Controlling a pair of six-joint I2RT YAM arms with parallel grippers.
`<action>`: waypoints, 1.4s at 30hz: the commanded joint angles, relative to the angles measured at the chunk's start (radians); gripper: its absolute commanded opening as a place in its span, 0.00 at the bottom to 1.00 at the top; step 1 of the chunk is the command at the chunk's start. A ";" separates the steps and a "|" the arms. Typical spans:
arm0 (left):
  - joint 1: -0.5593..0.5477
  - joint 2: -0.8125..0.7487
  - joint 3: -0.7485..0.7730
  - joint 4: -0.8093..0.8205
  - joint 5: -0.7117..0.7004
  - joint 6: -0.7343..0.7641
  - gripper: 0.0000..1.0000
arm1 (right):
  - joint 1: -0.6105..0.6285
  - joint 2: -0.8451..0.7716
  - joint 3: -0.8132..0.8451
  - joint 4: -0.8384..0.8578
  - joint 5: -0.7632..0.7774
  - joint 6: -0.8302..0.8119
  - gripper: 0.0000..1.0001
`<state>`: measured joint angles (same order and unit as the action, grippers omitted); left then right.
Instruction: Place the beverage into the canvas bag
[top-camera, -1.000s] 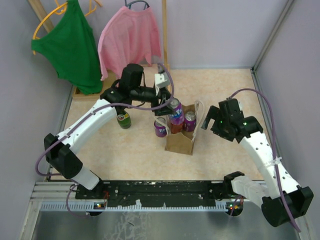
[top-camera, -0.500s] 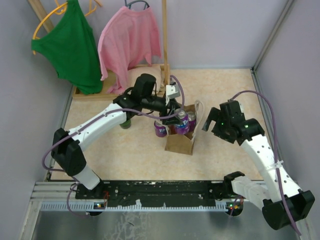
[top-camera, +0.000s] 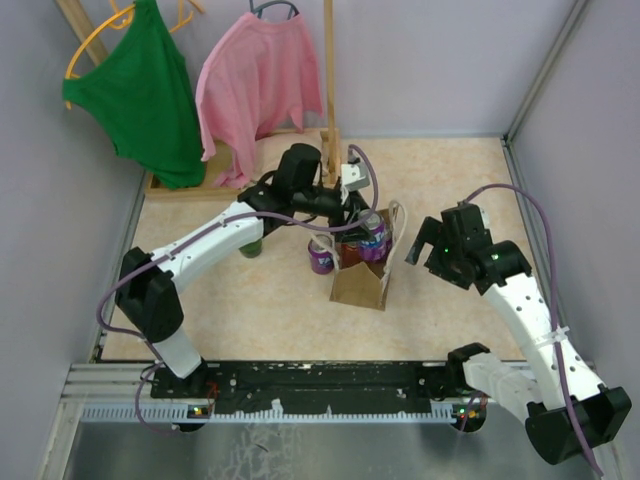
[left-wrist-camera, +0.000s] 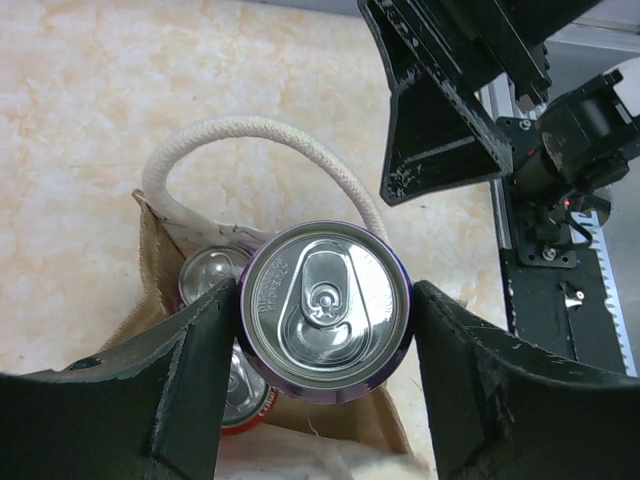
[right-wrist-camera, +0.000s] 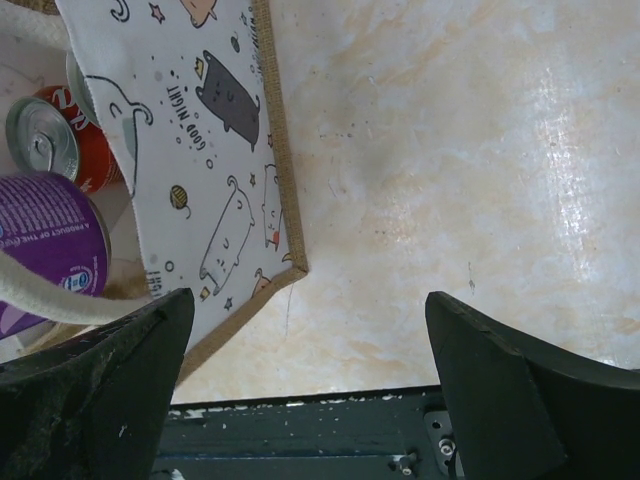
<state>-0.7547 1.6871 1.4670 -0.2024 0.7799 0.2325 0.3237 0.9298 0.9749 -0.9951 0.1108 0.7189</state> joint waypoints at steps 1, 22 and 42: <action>-0.006 0.000 0.104 0.060 0.003 -0.009 0.00 | -0.009 -0.003 -0.002 0.019 0.008 0.004 0.99; -0.025 0.009 -0.105 0.074 0.045 0.062 0.00 | -0.009 0.018 0.005 0.030 -0.002 -0.004 0.99; -0.054 0.125 -0.135 0.287 -0.103 0.100 0.00 | -0.009 0.043 0.006 0.035 -0.011 -0.014 0.99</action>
<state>-0.7971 1.8156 1.3285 -0.0471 0.6952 0.2981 0.3237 0.9833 0.9730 -0.9806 0.1028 0.7151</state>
